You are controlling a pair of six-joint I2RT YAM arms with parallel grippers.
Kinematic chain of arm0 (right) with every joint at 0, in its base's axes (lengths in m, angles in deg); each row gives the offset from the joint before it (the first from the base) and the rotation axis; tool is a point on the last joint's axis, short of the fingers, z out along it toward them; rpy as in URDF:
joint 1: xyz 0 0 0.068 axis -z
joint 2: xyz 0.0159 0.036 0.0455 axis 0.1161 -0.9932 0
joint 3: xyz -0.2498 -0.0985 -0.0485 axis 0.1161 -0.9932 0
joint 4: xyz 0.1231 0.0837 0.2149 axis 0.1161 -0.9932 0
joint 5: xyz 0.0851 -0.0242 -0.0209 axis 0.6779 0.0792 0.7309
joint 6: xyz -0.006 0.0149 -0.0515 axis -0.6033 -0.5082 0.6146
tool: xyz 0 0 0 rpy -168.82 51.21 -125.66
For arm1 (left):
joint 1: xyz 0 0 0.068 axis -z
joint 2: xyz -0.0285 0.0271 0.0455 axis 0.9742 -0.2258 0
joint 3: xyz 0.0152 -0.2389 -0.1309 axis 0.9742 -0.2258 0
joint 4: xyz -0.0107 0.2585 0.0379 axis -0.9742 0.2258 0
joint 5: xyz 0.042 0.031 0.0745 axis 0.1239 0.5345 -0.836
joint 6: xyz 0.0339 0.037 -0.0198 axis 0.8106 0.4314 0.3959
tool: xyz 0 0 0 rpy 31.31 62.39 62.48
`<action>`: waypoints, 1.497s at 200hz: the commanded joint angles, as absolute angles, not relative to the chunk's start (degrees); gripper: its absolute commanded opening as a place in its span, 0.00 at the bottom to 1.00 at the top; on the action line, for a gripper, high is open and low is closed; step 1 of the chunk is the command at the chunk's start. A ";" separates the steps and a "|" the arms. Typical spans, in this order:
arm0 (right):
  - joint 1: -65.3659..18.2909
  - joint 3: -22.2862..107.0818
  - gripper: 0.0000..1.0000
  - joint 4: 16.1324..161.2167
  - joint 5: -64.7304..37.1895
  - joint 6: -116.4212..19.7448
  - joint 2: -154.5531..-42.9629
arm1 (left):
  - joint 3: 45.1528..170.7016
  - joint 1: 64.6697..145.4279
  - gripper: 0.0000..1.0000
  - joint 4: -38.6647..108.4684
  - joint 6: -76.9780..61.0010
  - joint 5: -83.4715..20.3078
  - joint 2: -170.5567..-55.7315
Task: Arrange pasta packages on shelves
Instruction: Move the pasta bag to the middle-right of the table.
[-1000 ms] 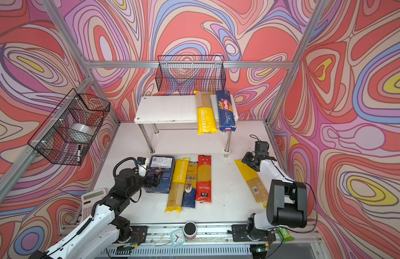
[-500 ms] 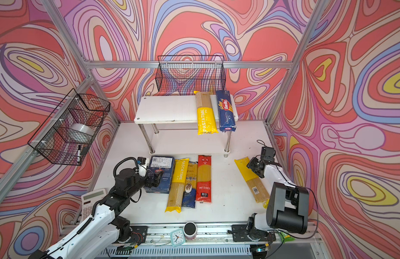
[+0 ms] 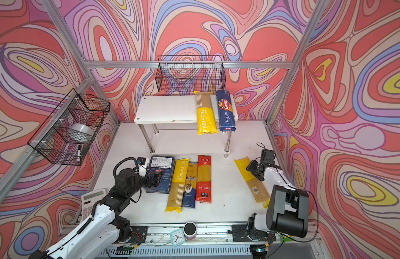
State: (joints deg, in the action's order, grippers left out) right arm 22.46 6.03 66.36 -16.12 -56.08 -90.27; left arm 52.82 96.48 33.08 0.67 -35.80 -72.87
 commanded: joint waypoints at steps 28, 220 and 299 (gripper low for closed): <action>22.80 4.52 0.65 67.80 -8.47 -58.24 -93.68 | 54.38 96.80 1.00 33.98 1.15 -36.03 -72.34; 22.63 3.37 0.67 57.27 -10.49 -60.57 -80.80 | 54.60 96.79 1.00 33.99 1.15 -36.08 -72.69; 22.07 4.50 0.68 50.37 -14.49 -60.05 -81.04 | 54.15 96.78 1.00 33.99 1.10 -36.28 -71.83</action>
State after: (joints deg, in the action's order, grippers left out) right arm 22.48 2.83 54.75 -11.44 -60.47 -81.51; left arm 52.82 96.48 33.08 0.67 -35.93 -72.37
